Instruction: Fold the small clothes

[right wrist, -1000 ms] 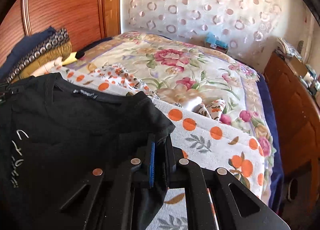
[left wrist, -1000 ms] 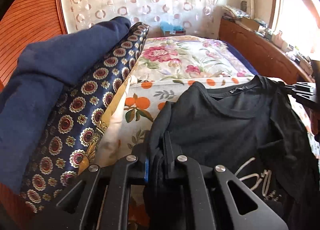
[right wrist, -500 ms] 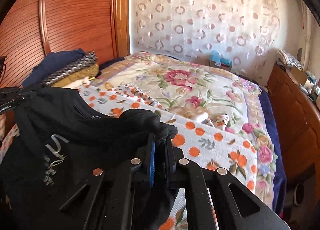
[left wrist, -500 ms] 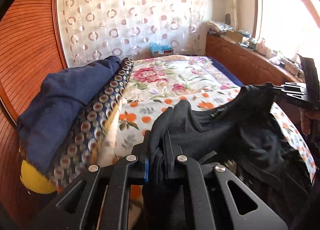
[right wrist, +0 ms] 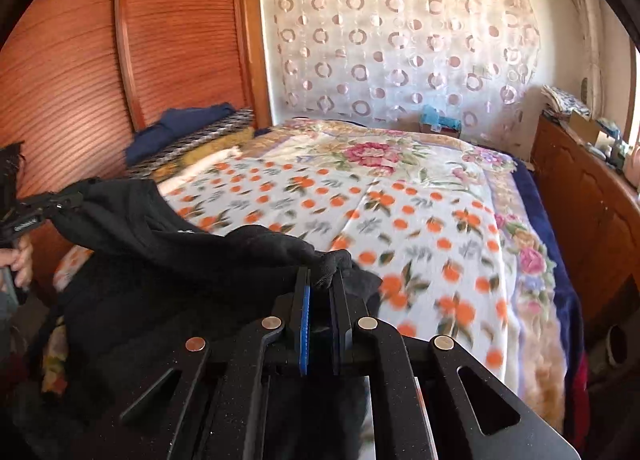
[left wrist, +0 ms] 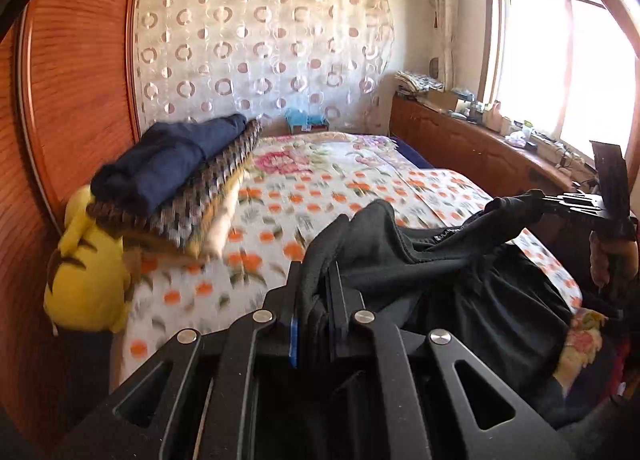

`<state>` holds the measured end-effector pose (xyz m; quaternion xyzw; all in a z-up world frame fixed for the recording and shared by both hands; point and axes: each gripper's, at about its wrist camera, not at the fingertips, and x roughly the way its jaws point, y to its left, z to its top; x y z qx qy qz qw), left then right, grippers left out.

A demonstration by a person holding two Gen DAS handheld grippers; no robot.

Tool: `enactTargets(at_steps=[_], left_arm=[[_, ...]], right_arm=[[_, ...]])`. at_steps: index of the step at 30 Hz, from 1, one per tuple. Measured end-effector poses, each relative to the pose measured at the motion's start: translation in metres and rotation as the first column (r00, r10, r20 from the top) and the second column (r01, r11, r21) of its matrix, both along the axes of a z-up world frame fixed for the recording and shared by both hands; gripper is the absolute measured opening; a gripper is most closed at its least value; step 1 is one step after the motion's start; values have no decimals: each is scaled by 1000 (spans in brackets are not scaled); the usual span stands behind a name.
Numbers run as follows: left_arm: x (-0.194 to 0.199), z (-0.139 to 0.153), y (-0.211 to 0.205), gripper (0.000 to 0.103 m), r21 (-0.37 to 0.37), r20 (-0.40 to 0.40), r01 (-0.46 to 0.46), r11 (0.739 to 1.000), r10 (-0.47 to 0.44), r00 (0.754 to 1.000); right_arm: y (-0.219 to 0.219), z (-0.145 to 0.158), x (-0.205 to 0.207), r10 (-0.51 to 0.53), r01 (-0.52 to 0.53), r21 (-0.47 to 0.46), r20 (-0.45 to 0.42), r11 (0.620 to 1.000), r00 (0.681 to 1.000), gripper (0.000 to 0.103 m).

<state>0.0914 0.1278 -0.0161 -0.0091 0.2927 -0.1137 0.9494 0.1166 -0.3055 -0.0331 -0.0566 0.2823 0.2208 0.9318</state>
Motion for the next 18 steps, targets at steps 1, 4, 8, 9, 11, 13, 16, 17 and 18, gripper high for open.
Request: enactTargets(at_steps=[1, 4, 8, 9, 11, 13, 16, 17, 18], left_arm=[[-11, -5, 0, 11, -3, -11, -2, 1000, 2, 1000], [-36, -20, -1, 11, -13, -47, -13, 1000, 12, 999], [-62, -30, 2, 11, 7, -73, -27, 1000, 28, 997], [-66, -29, 3, 11, 6, -75, -28, 1000, 28, 997], [-75, -26, 7, 11, -11, -79, -38, 999, 37, 996], [-80, -23, 11, 11, -18, -70, -44, 999, 43, 997], [-85, -26, 12, 11, -10, -80, -45, 999, 44, 996], [-86, -27, 12, 11, -5, -85, -43, 999, 42, 995], [-86, -29, 11, 11, 2, -95, -42, 999, 42, 995]], right_arm=[[-2, -2, -14, 8, -8, 8, -7, 1000, 1000, 8], [-6, -12, -42, 23, -22, 9, -53, 1000, 998, 8], [-12, -26, -79, 38, -38, 10, -96, 999, 995, 7], [-14, -25, -83, 41, -39, 25, -104, 999, 994, 8], [-20, -22, -94, 47, -41, 58, -112, 997, 993, 7], [-24, -22, -104, 59, -49, 80, -124, 996, 990, 8], [-19, -30, -111, 65, -56, 60, -156, 997, 986, 8], [-18, -34, -113, 68, -59, 59, -173, 997, 983, 8], [-16, -38, -115, 74, -65, 55, -187, 996, 980, 8]])
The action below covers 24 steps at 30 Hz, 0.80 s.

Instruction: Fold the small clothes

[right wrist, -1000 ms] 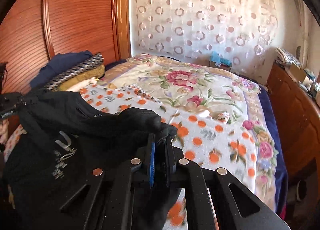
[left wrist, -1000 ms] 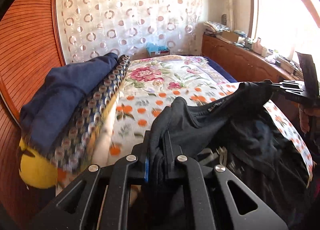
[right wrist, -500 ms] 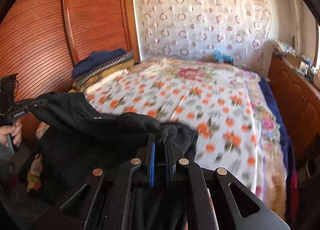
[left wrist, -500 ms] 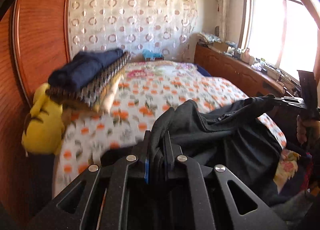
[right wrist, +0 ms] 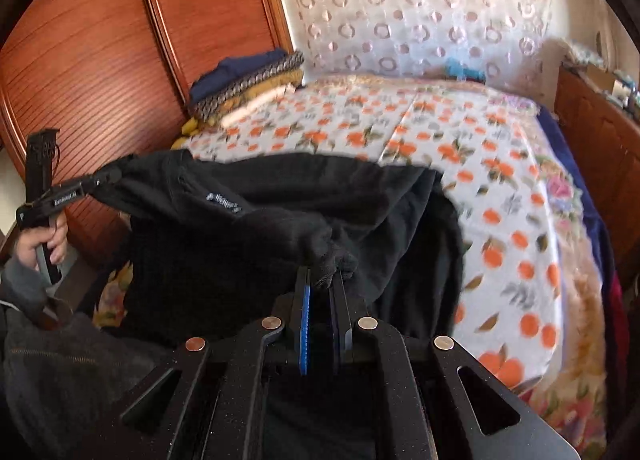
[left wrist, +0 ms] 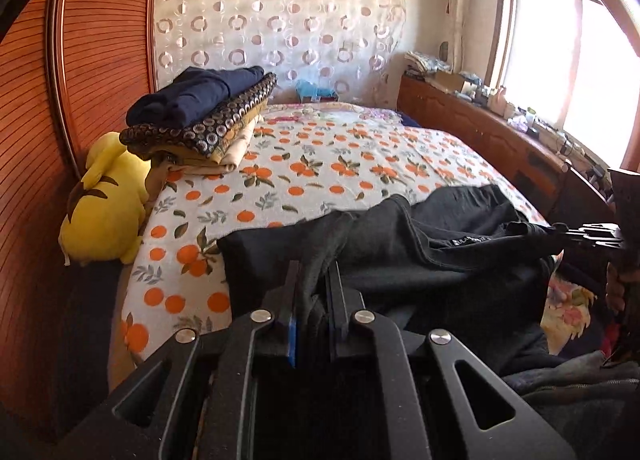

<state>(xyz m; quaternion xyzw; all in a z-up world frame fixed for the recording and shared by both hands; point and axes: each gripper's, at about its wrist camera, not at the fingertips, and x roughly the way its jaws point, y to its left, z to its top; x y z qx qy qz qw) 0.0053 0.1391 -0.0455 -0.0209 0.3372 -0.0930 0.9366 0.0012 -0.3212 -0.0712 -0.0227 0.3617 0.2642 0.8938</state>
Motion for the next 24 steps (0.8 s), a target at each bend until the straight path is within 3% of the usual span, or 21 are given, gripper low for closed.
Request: enactTargets(at_steps=[2, 4, 6, 8, 9, 10, 20, 24], left_arm=[[-1, -4, 0, 13, -1, -19, 7, 1000, -7, 1000], [-2, -5, 0, 23, 2, -26, 0, 1000, 0, 1000], [-4, -4, 3, 45, 5, -18, -14, 1000, 14, 1000], [-4, 0, 8, 55, -24, -5, -12, 1000, 12, 1000], [-3, 2, 10, 69, -35, -11, -14, 999, 14, 1000], [-2, 2, 12, 74, -35, -12, -26, 999, 26, 1000], [11, -9, 9, 76, -20, -24, -50, 999, 49, 999], [14, -13, 10, 76, -10, -26, -63, 998, 62, 998]], right_arm=[[6, -5, 3, 9, -10, -22, -22, 1000, 1000, 8], [7, -8, 7, 15, -17, -32, -39, 999, 999, 8], [8, -8, 9, 16, -19, -50, -47, 999, 999, 8], [11, -5, 9, 21, -24, -59, -51, 998, 998, 8], [11, -3, 9, 23, -26, -66, -51, 998, 998, 8], [12, -2, 9, 25, -28, -72, -49, 997, 999, 8], [15, 8, -4, 31, -31, -107, -3, 994, 1000, 15], [13, 18, -10, 40, -36, -106, 34, 994, 999, 32]])
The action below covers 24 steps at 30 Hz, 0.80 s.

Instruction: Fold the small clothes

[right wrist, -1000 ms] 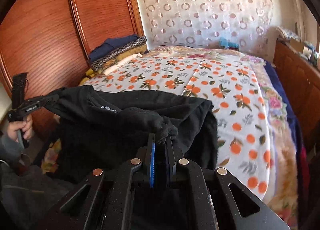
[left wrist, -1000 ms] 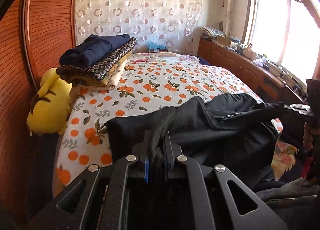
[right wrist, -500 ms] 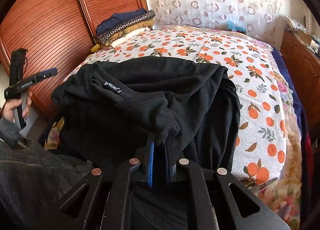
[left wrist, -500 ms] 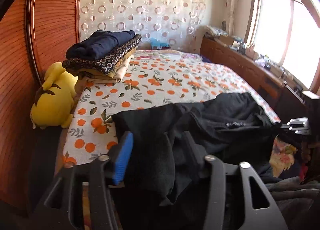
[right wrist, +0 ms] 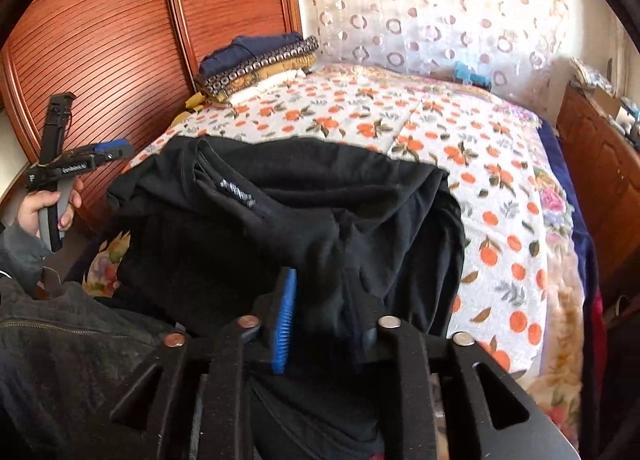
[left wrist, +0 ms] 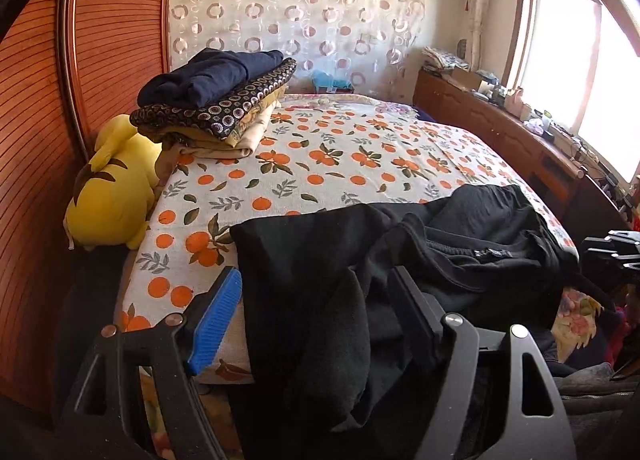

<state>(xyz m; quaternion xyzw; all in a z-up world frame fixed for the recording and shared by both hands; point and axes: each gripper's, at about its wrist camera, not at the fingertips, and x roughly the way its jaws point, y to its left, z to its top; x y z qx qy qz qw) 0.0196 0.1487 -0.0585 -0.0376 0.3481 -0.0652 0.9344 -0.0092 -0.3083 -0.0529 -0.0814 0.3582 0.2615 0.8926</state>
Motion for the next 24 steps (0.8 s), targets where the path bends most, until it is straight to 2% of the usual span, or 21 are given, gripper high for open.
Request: enactTargets(at_steps=[1, 3, 9, 12, 14, 15, 18, 21, 24], left_arm=[[2, 0, 0, 76, -1, -2, -4, 1000, 4, 1000], [6, -1, -2, 76, -6, -3, 0, 1000, 0, 1000], [28, 1, -15, 76, 23, 9, 36, 999, -36, 999], [41, 1, -13, 76, 26, 10, 31, 999, -32, 999], [49, 0, -7, 76, 34, 10, 15, 999, -16, 1000], [54, -2, -3, 76, 38, 6, 8, 999, -8, 1000], [68, -6, 10, 76, 47, -6, -16, 999, 16, 1000], [85, -14, 24, 76, 49, -44, -35, 998, 37, 998], [96, -24, 33, 76, 20, -91, -34, 999, 35, 995]], right_arm=[[0, 2, 0, -2, 2, 3, 10, 1000, 1000, 37], [-1, 5, 4, -5, 5, 11, 22, 1000, 1000, 41], [4, 2, 30, -19, 17, 36, 54, 999, 998, 42], [-1, -3, 52, -67, 65, 32, 67, 997, 995, 42], [-7, -7, 69, -101, 99, 32, 73, 995, 992, 48], [-10, -9, 78, -116, 115, 28, 72, 993, 991, 55], [-16, -20, 106, -158, 157, 25, 47, 987, 986, 61], [-15, -34, 134, -187, 187, 12, -1, 982, 982, 62], [-14, -44, 152, -196, 197, 33, -43, 980, 980, 64]])
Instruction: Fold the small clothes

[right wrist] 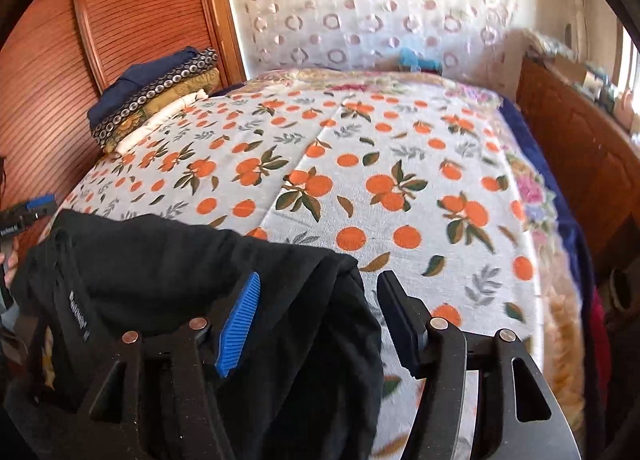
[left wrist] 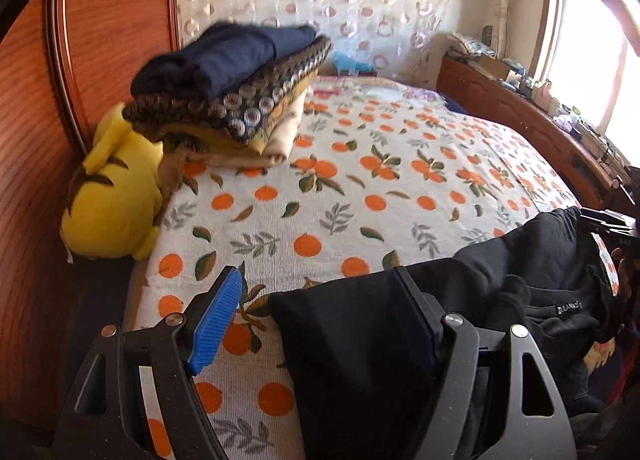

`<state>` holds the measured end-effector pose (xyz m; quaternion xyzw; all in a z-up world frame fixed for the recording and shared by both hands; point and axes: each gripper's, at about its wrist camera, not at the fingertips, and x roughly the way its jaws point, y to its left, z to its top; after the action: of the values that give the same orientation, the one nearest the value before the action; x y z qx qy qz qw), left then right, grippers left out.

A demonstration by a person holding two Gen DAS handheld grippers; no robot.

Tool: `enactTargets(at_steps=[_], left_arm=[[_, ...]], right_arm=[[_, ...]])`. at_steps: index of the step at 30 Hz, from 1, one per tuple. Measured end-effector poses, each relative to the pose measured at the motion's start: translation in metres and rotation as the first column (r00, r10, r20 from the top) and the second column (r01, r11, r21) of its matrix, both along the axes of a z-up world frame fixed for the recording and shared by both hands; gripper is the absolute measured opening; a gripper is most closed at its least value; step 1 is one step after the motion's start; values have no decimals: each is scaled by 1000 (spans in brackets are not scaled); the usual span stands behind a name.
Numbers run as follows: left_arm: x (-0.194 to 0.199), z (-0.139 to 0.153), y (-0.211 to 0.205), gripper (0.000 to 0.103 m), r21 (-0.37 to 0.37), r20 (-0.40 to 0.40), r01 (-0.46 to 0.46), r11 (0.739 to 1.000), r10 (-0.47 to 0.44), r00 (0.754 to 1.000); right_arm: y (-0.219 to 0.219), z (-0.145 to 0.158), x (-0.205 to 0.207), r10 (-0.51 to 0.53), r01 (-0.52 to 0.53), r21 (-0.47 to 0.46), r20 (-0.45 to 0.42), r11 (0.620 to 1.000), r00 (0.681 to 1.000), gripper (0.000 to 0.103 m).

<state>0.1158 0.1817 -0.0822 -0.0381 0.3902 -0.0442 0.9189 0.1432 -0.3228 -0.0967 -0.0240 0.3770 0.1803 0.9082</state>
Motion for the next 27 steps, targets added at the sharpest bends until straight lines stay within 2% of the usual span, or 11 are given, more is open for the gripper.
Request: enactTargets(at_steps=[7, 13, 14, 18, 19, 21, 22, 23, 24, 25, 27], left_arm=[[7, -18, -3, 76, -11, -57, 22, 1000, -23, 998], [5, -26, -6, 76, -17, -73, 24, 1000, -25, 997], [3, -26, -6, 72, -23, -71, 21, 1000, -23, 997], [-1, -24, -8, 37, -25, -67, 25, 999, -27, 997], [-3, -24, -8, 33, -35, -64, 33, 999, -35, 997], [-4, -23, -7, 20, -56, -60, 47, 997, -51, 997], [-5, -22, -7, 17, -66, -58, 52, 996, -56, 997], [-6, -21, -7, 14, -78, -53, 59, 995, -63, 997], [-7, -19, -7, 12, -82, -42, 62, 995, -66, 997], [-10, -16, -8, 11, -88, -29, 67, 994, -70, 997], [-19, -1, -7, 10, -107, 19, 77, 991, -75, 997]], right_arm=[[7, -12, 16, -19, 18, -9, -40, 1000, 999, 66], [6, -17, 17, -2, 1, -20, -24, 1000, 1000, 66], [5, -18, 16, 1, -2, -19, -24, 1000, 1000, 66], [10, -19, 14, 22, -22, -28, -22, 999, 1000, 66], [12, -19, 13, 26, -27, -32, -21, 999, 999, 66], [14, -19, 11, 39, -40, -35, -21, 999, 999, 57], [15, -19, 10, 52, -52, -31, -23, 998, 998, 46], [15, -18, 9, 64, -64, -22, -27, 998, 998, 40], [16, -18, 7, 74, -74, -10, -32, 997, 997, 24], [15, -18, 5, 89, -89, 8, -38, 996, 995, 17], [13, -15, -2, 82, -82, 2, -17, 997, 996, 14]])
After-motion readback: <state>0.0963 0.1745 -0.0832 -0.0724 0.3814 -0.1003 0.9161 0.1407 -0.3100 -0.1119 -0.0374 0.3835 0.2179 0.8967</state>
